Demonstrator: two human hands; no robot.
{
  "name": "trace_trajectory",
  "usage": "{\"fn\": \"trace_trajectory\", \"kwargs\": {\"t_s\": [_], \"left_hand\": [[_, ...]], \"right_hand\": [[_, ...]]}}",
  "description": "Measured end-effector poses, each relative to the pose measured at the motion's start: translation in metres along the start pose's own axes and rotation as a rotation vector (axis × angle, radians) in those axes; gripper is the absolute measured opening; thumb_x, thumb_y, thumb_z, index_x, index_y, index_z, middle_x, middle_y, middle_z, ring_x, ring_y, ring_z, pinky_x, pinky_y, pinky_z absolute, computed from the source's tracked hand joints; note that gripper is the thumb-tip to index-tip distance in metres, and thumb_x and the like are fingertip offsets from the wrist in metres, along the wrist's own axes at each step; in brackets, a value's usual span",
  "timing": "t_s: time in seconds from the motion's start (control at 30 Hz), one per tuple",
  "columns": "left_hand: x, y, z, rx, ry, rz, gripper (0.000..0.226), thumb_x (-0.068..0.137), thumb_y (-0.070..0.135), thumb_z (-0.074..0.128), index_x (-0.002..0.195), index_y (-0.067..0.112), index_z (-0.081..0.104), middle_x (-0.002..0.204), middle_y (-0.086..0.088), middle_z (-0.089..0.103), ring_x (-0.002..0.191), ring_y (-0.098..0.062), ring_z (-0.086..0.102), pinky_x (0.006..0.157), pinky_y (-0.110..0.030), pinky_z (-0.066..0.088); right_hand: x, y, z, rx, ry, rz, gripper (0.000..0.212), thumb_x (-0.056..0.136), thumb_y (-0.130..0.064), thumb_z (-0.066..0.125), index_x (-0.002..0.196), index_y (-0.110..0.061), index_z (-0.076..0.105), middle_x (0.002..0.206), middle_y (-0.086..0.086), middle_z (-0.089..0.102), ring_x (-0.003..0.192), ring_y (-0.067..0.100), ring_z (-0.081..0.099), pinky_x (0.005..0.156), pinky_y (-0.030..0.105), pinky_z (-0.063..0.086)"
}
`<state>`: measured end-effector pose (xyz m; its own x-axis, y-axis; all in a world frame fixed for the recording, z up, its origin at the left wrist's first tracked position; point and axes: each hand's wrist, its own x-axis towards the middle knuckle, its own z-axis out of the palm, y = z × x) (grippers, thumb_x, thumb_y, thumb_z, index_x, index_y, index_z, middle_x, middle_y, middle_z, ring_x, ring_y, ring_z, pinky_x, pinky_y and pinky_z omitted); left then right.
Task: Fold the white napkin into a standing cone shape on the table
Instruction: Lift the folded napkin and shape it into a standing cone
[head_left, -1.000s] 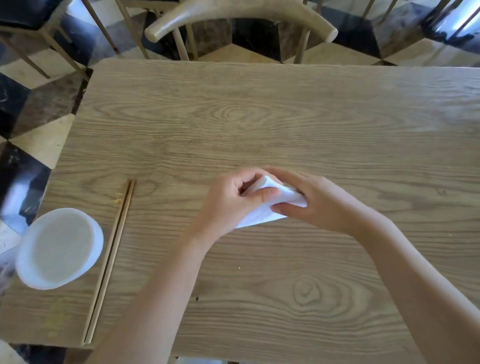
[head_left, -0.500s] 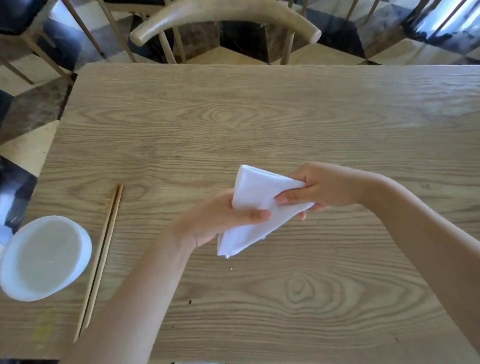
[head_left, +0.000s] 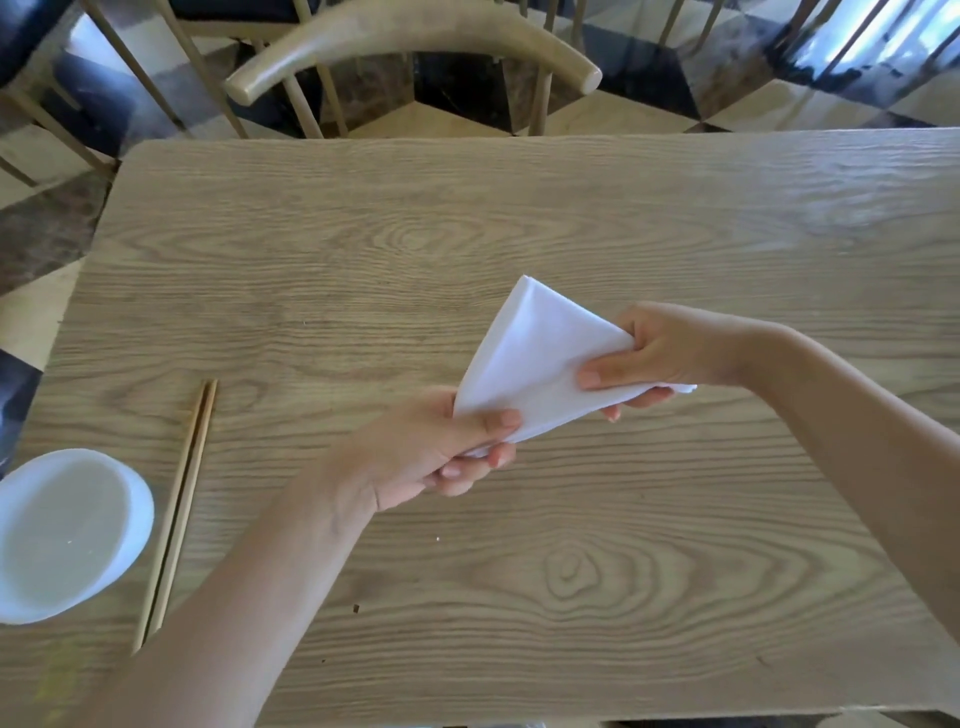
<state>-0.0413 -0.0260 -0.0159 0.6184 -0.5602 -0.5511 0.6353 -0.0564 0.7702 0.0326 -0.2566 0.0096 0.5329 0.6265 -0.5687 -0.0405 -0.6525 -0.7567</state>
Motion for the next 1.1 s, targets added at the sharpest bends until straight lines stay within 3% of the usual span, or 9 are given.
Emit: {"fn": "trace_trajectory", "kwargs": {"t_s": [0.33, 0.43, 0.57, 0.67, 0.77, 0.83, 0.9, 1.0, 1.1], "left_hand": [[-0.062, -0.022, 0.007, 0.195, 0.297, 0.078, 0.035, 0.085, 0.037, 0.058, 0.066, 0.008, 0.05, 0.054, -0.003, 0.038, 0.042, -0.01, 0.024, 0.042, -0.016, 0.023], [-0.076, -0.031, 0.003, 0.106, 0.322, 0.114, 0.026, 0.085, 0.032, 0.052, 0.066, 0.015, 0.054, 0.056, 0.0, 0.042, 0.043, -0.009, 0.023, 0.042, -0.016, 0.023], [-0.091, -0.046, 0.003, -0.125, 0.388, 0.159, 0.017, 0.085, 0.032, 0.053, 0.076, 0.02, 0.06, 0.056, 0.003, 0.045, 0.041, -0.007, 0.022, 0.039, -0.016, 0.018], [-0.103, -0.057, 0.008, -0.197, 0.536, 0.178, 0.029, 0.083, 0.042, 0.051, 0.09, 0.014, 0.051, 0.056, 0.001, 0.048, 0.039, -0.007, 0.024, 0.036, -0.015, 0.019], [-0.115, -0.057, 0.02, -0.007, 0.74, 0.229, 0.028, 0.09, 0.047, 0.046, 0.084, 0.02, 0.053, 0.053, 0.003, 0.049, 0.038, -0.009, 0.028, 0.038, -0.017, 0.022], [-0.117, -0.059, 0.031, 0.212, 0.943, 0.272, 0.026, 0.095, 0.037, 0.042, 0.075, 0.023, 0.05, 0.047, 0.007, 0.048, 0.035, -0.004, 0.037, 0.042, -0.012, 0.028], [-0.117, -0.062, 0.038, 0.385, 1.089, 0.3, 0.014, 0.096, 0.028, 0.041, 0.085, 0.027, 0.051, 0.049, 0.007, 0.052, 0.043, -0.003, 0.052, 0.047, -0.011, 0.035], [-0.122, -0.068, 0.044, 0.567, 1.174, 0.298, 0.022, 0.095, 0.02, 0.045, 0.113, 0.03, 0.053, 0.067, 0.006, 0.062, 0.061, -0.006, 0.064, 0.058, -0.017, 0.046], [-0.13, -0.076, 0.044, 0.724, 1.218, 0.349, 0.029, 0.089, 0.011, 0.053, 0.117, 0.021, 0.053, 0.076, 0.006, 0.064, 0.065, -0.012, 0.064, 0.057, -0.02, 0.046]], "right_hand": [[0.026, 0.008, 0.005, 0.082, -0.213, -0.023, 0.021, 0.068, -0.044, 0.066, 0.071, -0.023, 0.067, 0.058, -0.012, 0.049, 0.057, 0.009, 0.042, 0.056, 0.013, 0.04], [0.037, 0.004, 0.01, 0.062, -0.213, -0.011, 0.027, 0.062, -0.046, 0.068, 0.071, -0.02, 0.069, 0.056, -0.014, 0.05, 0.053, 0.003, 0.046, 0.056, 0.01, 0.043], [0.056, -0.011, 0.021, 0.026, -0.199, -0.065, 0.045, 0.066, -0.04, 0.069, 0.083, 0.002, 0.065, 0.057, -0.008, 0.056, 0.051, 0.007, 0.043, 0.052, 0.013, 0.038], [0.064, -0.027, 0.031, 0.006, -0.211, -0.093, 0.033, 0.067, -0.042, 0.068, 0.073, -0.01, 0.068, 0.065, 0.007, 0.057, 0.051, 0.01, 0.04, 0.054, 0.02, 0.034], [0.07, -0.045, 0.037, -0.06, -0.17, -0.136, 0.011, 0.079, -0.031, 0.069, 0.069, -0.027, 0.072, 0.068, -0.003, 0.066, 0.056, 0.008, 0.05, 0.062, 0.019, 0.04], [0.076, -0.056, 0.043, -0.064, -0.014, -0.196, 0.022, 0.082, -0.02, 0.07, 0.07, -0.038, 0.072, 0.071, -0.015, 0.069, 0.064, -0.005, 0.058, 0.07, 0.013, 0.044], [0.08, -0.068, 0.052, -0.151, 0.121, -0.299, 0.021, 0.08, -0.011, 0.071, 0.089, -0.029, 0.071, 0.087, -0.009, 0.068, 0.073, -0.015, 0.057, 0.074, 0.005, 0.039], [0.081, -0.089, 0.065, -0.439, 0.145, -0.507, 0.026, 0.079, -0.005, 0.071, 0.105, -0.009, 0.069, 0.098, 0.0, 0.063, 0.093, 0.009, 0.056, 0.08, 0.006, 0.033], [0.078, -0.111, 0.075, -0.569, 0.083, -0.555, 0.025, 0.081, -0.002, 0.062, 0.102, -0.014, 0.07, 0.099, 0.0, 0.066, 0.094, 0.013, 0.055, 0.078, 0.01, 0.034]]}}
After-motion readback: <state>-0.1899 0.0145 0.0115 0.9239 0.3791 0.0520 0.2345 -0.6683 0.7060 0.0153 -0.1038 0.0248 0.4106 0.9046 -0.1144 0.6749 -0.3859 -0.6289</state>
